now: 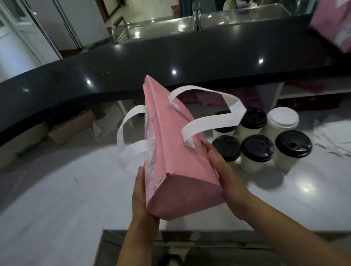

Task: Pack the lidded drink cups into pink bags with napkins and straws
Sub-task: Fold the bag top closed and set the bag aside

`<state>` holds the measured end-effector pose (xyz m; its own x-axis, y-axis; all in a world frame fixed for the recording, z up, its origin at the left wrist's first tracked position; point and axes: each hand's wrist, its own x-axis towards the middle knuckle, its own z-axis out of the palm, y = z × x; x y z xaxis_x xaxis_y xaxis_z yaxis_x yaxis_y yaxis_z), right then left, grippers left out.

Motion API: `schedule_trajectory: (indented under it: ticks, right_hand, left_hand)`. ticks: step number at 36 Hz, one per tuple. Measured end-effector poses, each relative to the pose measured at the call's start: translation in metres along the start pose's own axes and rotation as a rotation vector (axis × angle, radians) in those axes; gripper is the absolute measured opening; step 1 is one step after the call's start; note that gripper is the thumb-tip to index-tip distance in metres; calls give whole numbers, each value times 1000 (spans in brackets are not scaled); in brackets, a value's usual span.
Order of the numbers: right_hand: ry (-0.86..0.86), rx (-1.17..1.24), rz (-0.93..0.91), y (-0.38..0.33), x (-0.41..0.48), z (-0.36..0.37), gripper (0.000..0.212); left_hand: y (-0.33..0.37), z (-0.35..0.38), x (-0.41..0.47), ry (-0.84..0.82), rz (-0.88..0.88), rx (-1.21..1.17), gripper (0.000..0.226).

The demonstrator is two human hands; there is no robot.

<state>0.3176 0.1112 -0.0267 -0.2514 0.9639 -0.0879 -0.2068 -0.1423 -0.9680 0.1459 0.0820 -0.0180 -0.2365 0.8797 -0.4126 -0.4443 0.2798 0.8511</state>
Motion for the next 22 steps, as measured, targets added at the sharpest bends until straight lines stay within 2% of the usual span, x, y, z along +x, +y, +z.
schedule_trajectory:
  ticks: [5, 9, 14, 18, 22]
  right_hand:
    - [-29, -7, -216, -31, -48, -47, 85]
    - [-33, -82, -317, -54, -71, -83, 83]
    - [-35, -56, -399, -90, -84, -123, 99]
    - [3, -152, -499, -115, -75, -150, 95]
    - [153, -273, -572, -133, -48, -172, 76]
  left_hand:
    - [-16, 50, -45, 61, 87, 83, 32]
    - [-15, 98, -66, 71, 140, 152, 29]
    - [-4, 157, -77, -6, 174, 152, 32]
    - [6, 201, -70, -105, 200, 115, 31]
    - [15, 235, -46, -160, 181, 50, 27]
